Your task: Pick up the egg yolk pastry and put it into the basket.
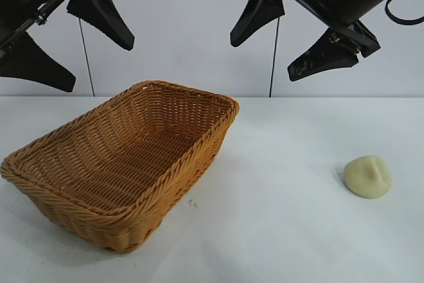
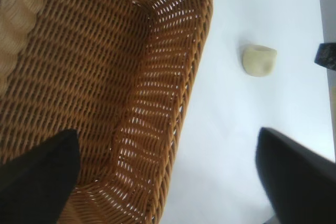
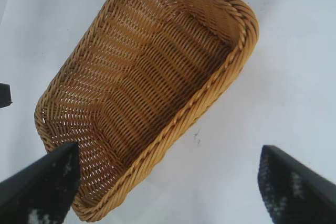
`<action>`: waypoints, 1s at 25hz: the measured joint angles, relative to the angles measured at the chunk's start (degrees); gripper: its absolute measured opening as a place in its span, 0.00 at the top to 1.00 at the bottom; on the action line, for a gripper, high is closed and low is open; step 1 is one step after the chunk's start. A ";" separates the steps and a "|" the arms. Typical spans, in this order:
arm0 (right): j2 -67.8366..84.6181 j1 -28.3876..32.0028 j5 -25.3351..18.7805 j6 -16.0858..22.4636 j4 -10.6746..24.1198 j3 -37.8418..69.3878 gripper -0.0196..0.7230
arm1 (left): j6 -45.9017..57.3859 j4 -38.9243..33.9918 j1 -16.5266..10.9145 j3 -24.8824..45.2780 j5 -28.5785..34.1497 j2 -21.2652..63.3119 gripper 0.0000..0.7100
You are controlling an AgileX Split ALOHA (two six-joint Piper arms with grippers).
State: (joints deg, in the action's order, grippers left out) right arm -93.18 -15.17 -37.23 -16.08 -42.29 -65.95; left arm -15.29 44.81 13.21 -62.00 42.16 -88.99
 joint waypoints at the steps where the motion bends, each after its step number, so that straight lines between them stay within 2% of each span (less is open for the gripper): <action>1: 0.00 0.00 0.00 0.00 0.00 0.00 0.12 | 0.00 0.00 0.00 0.00 0.00 0.00 0.02; 25: 0.00 0.00 0.02 0.00 0.00 0.00 0.12 | 0.00 0.00 0.00 0.00 -0.79 0.00 0.02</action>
State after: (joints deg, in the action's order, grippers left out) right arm -93.18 -15.17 -37.21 -16.08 -42.29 -65.95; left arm -15.29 44.81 13.21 -62.00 41.37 -88.99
